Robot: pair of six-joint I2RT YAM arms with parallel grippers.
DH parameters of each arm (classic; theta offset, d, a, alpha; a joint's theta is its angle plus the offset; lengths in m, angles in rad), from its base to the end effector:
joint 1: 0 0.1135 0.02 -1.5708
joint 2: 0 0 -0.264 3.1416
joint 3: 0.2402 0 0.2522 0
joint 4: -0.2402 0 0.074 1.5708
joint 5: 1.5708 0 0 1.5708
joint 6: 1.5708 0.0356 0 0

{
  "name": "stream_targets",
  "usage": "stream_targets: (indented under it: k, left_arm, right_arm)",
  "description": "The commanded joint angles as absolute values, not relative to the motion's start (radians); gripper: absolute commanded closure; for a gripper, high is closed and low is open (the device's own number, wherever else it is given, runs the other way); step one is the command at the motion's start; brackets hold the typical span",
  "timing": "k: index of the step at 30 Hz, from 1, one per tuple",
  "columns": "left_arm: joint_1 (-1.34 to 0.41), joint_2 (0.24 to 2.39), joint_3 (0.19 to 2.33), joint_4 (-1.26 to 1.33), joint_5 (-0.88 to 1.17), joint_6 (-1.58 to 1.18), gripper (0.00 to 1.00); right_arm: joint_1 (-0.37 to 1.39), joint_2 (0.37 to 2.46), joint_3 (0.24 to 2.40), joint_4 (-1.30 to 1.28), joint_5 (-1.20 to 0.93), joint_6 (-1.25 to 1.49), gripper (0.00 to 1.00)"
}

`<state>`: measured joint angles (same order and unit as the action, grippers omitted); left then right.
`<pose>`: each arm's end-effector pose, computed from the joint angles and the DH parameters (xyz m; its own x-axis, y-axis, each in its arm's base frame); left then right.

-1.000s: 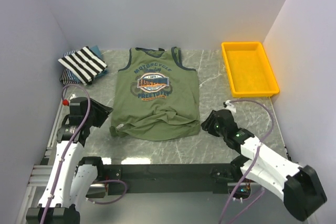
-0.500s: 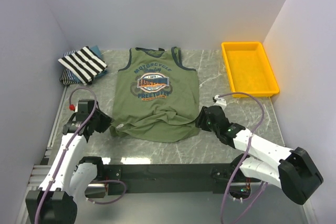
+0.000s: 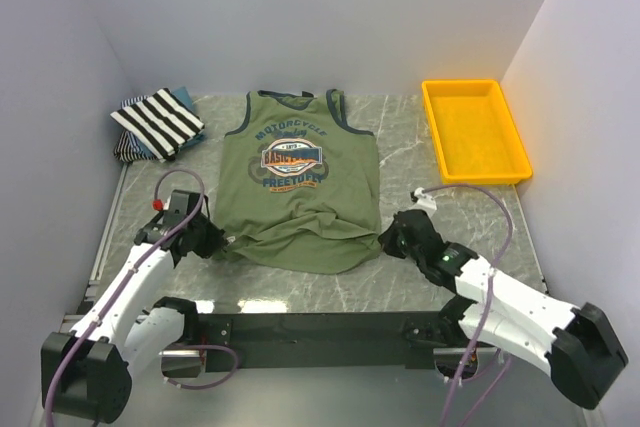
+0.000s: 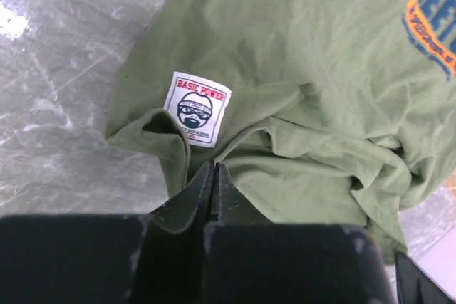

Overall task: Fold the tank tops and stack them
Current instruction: Flatten the tank top out

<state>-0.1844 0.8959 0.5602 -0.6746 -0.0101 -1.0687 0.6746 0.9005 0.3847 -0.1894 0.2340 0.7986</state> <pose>0.1616 -0.0298 0.2027 -0.5568 -0.7878 -0.2633 -0.6442 0.6097 -0.4619 0.1468 0.1069 0.1813 -0.6896 0.3408 -0.6390 0.0350 0.8970 0.4407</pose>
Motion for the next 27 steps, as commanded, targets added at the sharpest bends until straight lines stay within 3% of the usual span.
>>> stream_targets:
  k: [1, 7, 10, 11, 14, 17, 27]
  left_arm:
    - [-0.196, 0.914, 0.563, -0.676, -0.032, -1.060, 0.99]
    - [-0.202, 0.931, 0.584, -0.692, -0.008, -1.045, 0.99]
    - [-0.204, 0.962, 0.613, -0.706, -0.015, -1.026, 0.99]
    - [-0.204, 0.968, 0.618, -0.706, -0.018, -1.022, 0.99]
    - [-0.204, 0.969, 0.626, -0.704, -0.011, -1.014, 0.99]
    - [-0.204, 0.974, 0.640, -0.716, -0.018, -1.000, 0.99]
    - [-0.204, 0.957, 0.655, -0.781, -0.041, -1.014, 0.98]
  right_arm:
    - [0.692, 0.812, 0.351, -0.313, 0.233, 0.867, 1.00]
    - [0.725, 0.700, 0.298, -0.405, 0.141, 0.966, 0.99]
    - [0.753, 0.698, 0.288, -0.463, 0.175, 1.003, 0.83]
    - [0.755, 0.693, 0.290, -0.478, 0.186, 1.012, 0.72]
    - [0.765, 0.655, 0.317, -0.515, 0.215, 1.023, 0.62]
    - [0.769, 0.635, 0.374, -0.551, 0.282, 1.003, 0.59]
    - [0.808, 0.908, 0.492, -0.440, 0.354, 0.887, 0.60]
